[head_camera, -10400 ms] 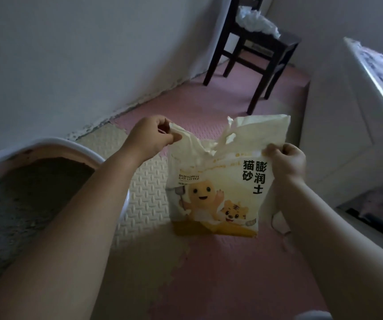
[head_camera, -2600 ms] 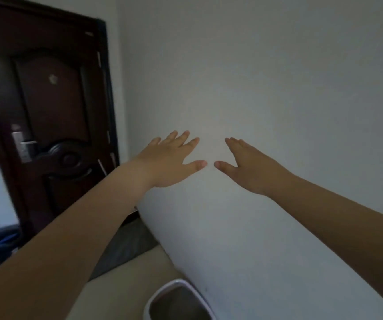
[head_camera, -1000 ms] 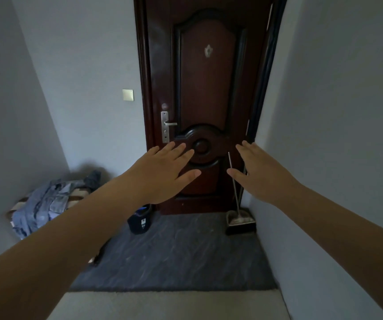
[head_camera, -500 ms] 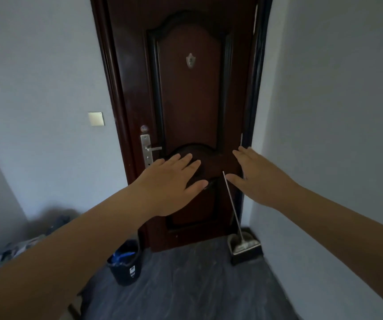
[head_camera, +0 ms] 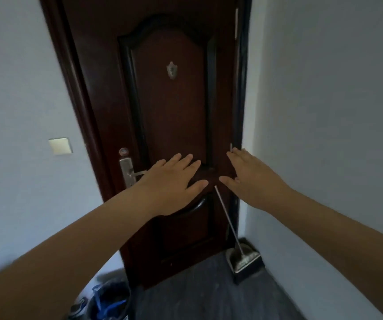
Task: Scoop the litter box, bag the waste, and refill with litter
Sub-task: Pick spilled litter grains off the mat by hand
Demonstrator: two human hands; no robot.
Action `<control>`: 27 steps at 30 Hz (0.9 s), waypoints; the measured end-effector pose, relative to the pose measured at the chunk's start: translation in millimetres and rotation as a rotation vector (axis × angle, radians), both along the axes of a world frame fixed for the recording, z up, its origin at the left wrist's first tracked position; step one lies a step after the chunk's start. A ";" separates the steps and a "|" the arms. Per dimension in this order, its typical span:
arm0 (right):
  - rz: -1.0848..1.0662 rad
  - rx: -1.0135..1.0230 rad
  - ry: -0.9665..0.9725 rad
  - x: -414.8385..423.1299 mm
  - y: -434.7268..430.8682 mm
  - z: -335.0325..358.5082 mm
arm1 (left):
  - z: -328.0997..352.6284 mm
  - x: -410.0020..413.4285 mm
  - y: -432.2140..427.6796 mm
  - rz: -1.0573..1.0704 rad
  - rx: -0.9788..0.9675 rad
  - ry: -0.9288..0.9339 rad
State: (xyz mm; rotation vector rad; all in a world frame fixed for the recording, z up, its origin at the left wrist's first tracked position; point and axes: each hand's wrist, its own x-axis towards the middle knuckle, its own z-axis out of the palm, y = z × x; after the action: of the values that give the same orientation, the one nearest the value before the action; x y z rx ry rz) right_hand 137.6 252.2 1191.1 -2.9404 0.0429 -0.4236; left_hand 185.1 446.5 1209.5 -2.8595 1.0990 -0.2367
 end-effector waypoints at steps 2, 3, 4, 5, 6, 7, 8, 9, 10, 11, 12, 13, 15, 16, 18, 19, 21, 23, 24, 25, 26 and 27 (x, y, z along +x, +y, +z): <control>-0.094 0.004 -0.004 -7.8 -3.9 2.1 | 6.0 11.9 -14.0 -0.093 -0.009 0.007; -0.154 0.017 -0.001 -15.2 -6.3 1.6 | 8.6 17.2 -22.6 -0.147 -0.014 0.011; -0.216 0.022 -0.004 -23.6 -9.7 0.7 | 10.7 21.3 -31.8 -0.202 -0.025 0.005; -0.278 0.016 -0.012 -32.9 -13.9 0.4 | 12.4 24.0 -41.4 -0.257 -0.038 -0.010; -0.341 0.003 -0.018 -43.3 -18.2 0.2 | 12.9 25.4 -51.4 -0.312 -0.052 -0.022; -0.406 -0.009 -0.018 -55.5 -21.8 0.4 | 12.6 24.4 -61.4 -0.367 -0.063 -0.025; -0.472 -0.013 -0.015 -69.4 -24.9 0.2 | 11.3 21.0 -71.5 -0.419 -0.068 -0.021; -0.535 -0.011 -0.015 -84.1 -27.1 -0.5 | 9.5 16.4 -81.5 -0.470 -0.073 -0.016; -0.593 -0.005 -0.016 -99.9 -28.4 -1.4 | 7.2 10.3 -91.5 -0.520 -0.077 -0.008; -0.645 0.001 -0.015 -115.6 -28.8 -2.8 | 4.9 3.4 -101.3 -0.567 -0.079 0.002; -0.696 0.006 -0.014 -131.8 -28.8 -4.6 | 2.5 -4.8 -111.2 -0.613 -0.078 0.011; -0.745 0.008 -0.010 -147.9 -28.8 -6.6 | -0.1 -14.0 -120.7 -0.658 -0.076 0.019; -0.834 0.009 0.009 -179.1 -30.9 -10.0 | -5.5 -34.8 -139.7 -0.746 -0.063 0.035; -0.876 0.010 0.017 -194.1 -33.0 -10.7 | -7.9 -45.6 -149.6 -0.789 -0.058 0.039; -0.953 0.007 0.024 -222.9 -39.1 -10.8 | -10.9 -67.2 -169.9 -0.866 -0.067 0.018; -0.984 0.000 0.027 -236.1 -42.8 -10.0 | -11.3 -77.7 -179.7 -0.897 -0.077 0.004; -1.031 -0.013 0.039 -259.5 -51.5 -7.2 | -11.1 -99.0 -198.0 -0.948 -0.094 0.003; -1.065 -0.020 0.043 -278.3 -63.1 -5.4 | -12.0 -119.5 -216.8 -0.993 -0.127 0.000; -1.075 -0.026 0.046 -285.7 -70.2 -5.8 | -13.9 -129.0 -225.9 -1.010 -0.146 -0.001; -1.080 -0.034 0.048 -291.7 -77.7 -7.4 | -17.6 -137.2 -234.4 -1.022 -0.161 -0.003; -1.083 -0.042 0.047 -296.4 -85.8 -10.3 | -22.3 -144.4 -242.1 -1.030 -0.171 -0.013; -1.085 -0.049 0.044 -300.8 -93.5 -14.5 | -28.5 -150.2 -249.2 -1.035 -0.174 -0.028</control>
State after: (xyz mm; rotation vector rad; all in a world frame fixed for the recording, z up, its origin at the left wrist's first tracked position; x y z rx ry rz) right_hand -163.2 158.6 1176.6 -2.6844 1.6578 -0.4634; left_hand 34.8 197.3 1181.0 -2.0881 2.5256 -0.4163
